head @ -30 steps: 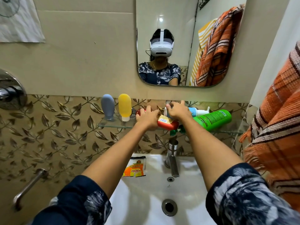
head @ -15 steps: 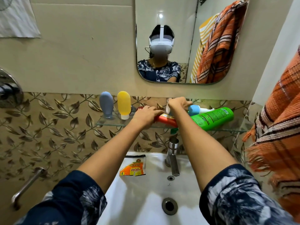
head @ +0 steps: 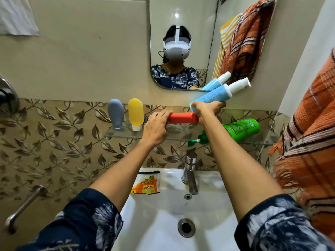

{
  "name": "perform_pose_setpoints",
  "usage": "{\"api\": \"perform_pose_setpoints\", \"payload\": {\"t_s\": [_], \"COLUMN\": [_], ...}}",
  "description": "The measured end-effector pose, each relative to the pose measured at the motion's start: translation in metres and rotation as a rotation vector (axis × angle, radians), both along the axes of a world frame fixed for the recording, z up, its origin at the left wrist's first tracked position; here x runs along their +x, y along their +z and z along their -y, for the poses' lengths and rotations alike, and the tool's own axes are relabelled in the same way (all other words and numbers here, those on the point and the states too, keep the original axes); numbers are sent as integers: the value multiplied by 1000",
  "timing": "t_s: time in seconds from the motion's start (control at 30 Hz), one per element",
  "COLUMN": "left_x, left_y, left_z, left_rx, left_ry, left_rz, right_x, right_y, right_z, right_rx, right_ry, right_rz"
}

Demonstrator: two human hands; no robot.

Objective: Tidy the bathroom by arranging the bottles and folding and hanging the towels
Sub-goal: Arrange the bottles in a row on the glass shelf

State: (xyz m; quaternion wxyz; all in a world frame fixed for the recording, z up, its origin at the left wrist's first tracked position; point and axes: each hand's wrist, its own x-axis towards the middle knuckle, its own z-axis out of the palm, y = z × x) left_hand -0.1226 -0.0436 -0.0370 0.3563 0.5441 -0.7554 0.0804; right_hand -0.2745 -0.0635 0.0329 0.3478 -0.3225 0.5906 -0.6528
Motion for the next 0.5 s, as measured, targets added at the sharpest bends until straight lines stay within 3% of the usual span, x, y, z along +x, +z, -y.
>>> {"api": "perform_pose_setpoints", "payload": {"t_s": [0.17, 0.37, 0.5], "left_x": [-4, -8, -9], "left_y": [3, 12, 14], "left_z": [4, 9, 12], "left_rx": [-51, 50, 129], "left_ry": [75, 236, 213], "left_rz": [-330, -522, -647], "right_x": [2, -2, -5], "right_y": [-8, -25, -33], "right_z": [11, 9, 5], "right_rx": [-141, -129, -138], "right_ry": [73, 174, 241], "right_rz": [-104, -520, -707]}}
